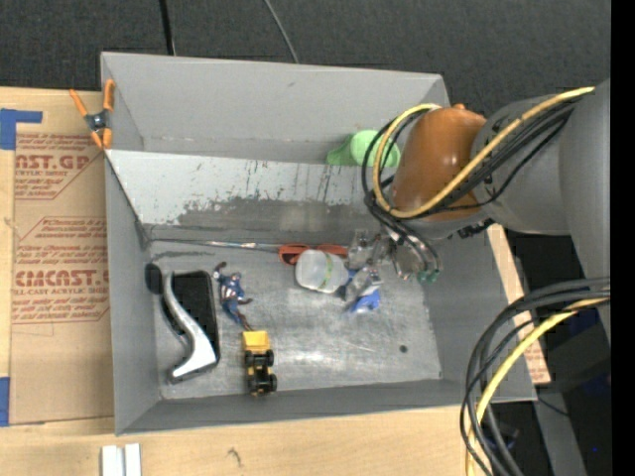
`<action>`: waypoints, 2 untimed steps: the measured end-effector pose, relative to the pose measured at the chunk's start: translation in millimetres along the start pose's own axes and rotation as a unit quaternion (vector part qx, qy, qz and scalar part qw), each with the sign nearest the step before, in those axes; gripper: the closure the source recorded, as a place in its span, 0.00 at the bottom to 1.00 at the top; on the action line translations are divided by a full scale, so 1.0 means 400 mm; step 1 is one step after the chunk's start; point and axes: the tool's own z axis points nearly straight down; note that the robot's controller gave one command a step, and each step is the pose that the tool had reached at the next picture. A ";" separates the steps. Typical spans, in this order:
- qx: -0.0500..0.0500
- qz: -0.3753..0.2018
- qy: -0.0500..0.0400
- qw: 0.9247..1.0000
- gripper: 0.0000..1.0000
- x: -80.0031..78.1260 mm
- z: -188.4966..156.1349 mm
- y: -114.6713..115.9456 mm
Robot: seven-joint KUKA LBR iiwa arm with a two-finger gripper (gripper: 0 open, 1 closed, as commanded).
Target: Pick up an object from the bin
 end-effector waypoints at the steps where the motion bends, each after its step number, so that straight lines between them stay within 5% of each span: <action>1: 0.000 0.000 0.000 1.000 1.00 0.000 0.000 0.000; 2: 0.000 0.000 0.000 1.000 1.00 0.000 0.000 0.000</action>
Offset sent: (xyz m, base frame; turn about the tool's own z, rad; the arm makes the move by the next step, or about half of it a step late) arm 0.0000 0.0000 0.0000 0.0000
